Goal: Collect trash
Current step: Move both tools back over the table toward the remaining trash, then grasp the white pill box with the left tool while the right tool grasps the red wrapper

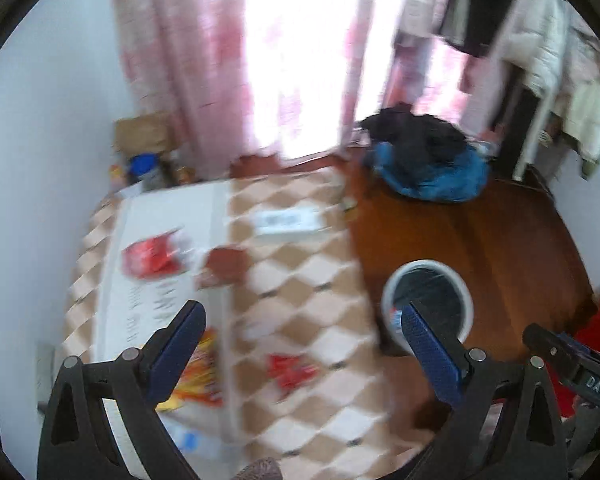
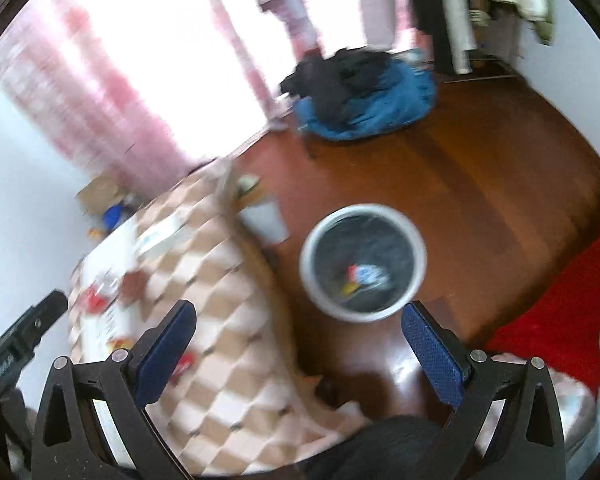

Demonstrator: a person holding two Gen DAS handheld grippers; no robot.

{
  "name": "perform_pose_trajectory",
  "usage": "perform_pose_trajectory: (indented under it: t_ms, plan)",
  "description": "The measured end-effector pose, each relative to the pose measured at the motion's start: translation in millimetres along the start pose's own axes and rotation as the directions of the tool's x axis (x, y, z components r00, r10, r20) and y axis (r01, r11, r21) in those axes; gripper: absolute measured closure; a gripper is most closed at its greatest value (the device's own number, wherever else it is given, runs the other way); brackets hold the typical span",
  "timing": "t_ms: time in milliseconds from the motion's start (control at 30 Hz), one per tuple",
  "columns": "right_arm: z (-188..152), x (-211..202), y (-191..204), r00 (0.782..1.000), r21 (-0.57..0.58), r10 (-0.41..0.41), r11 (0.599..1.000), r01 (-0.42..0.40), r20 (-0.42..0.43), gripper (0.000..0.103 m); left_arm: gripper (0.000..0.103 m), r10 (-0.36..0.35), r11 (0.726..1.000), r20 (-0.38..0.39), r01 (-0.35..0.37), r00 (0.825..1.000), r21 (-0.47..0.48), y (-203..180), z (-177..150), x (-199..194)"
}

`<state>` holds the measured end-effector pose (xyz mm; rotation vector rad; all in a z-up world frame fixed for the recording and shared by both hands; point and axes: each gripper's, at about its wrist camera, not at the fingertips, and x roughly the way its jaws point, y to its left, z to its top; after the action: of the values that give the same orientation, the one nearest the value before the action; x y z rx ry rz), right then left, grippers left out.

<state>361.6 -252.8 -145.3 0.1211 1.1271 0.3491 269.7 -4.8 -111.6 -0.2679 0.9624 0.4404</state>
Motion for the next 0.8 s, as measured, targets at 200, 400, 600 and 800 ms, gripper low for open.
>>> perform_pose_trajectory:
  t_ms: [200,400,600,800]
  plan:
    - [-52,58,86,0.985,-0.118,0.082,0.988,-0.101,-0.154,0.000,0.003,0.116,0.974,-0.165,-0.145,0.979,-0.177,113,-67,34]
    - [-97,136,145,0.952,-0.141,0.109,0.978,-0.155,-0.287,0.004,0.005,0.041,0.900,-0.349,-0.187,0.936,-0.394,184,-154,73]
    - [-109,182,172,0.943,-0.141,0.078,0.982,-0.130,-0.322,0.015,0.020,-0.224,0.797,-0.378,-0.055,0.898,-0.602,184,-193,103]
    - [-111,203,178,0.933,-0.135,0.077,0.982,-0.132,-0.352,0.034,0.044,-0.334,0.729,-0.360,-0.004,0.871,-0.685,158,-190,127]
